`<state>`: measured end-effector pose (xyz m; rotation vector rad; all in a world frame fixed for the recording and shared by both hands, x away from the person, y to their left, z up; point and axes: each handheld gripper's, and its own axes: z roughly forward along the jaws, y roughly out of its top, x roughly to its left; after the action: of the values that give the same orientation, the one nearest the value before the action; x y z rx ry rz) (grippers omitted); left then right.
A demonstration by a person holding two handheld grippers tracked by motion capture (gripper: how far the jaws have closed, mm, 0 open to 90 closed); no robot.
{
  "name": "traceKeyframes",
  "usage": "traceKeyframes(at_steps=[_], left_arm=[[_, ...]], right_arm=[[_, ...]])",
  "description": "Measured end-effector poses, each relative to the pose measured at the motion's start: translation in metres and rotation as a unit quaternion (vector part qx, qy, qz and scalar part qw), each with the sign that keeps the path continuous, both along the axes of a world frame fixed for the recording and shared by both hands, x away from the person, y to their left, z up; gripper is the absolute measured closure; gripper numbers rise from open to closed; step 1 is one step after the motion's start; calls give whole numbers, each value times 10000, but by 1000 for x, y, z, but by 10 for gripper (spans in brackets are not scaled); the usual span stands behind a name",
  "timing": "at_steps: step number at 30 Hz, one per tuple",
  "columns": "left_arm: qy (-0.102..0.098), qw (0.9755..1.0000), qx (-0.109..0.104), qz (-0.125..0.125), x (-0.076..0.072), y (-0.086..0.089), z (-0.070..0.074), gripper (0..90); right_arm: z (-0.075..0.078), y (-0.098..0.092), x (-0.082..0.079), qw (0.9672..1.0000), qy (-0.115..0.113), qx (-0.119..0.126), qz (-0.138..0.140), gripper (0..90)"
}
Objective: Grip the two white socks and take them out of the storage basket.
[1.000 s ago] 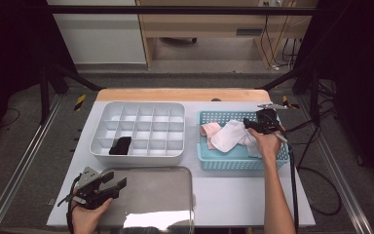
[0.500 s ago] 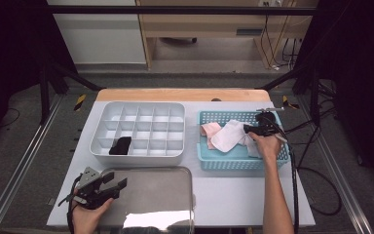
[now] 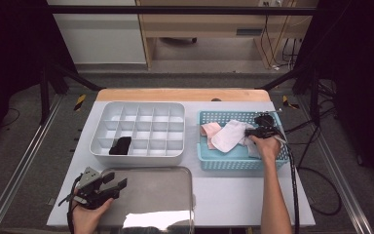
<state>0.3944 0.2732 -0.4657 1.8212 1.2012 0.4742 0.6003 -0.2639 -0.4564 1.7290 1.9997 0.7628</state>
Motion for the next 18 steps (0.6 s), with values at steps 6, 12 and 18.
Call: traceKeyframes(at_steps=[6, 12, 18], left_arm=[[8, 10000, -1, 0, 0, 0, 0, 400], [9, 10000, 10, 2, 0, 0, 0, 401], [12, 10000, -1, 5, 0, 0, 0, 401]], right_arm=[[4, -4, -3, 9998, 111, 111, -77, 759], [18, -5, -10, 9996, -223, 148, -117, 839], [39, -4, -22, 9958, -848, 328, 67, 843]])
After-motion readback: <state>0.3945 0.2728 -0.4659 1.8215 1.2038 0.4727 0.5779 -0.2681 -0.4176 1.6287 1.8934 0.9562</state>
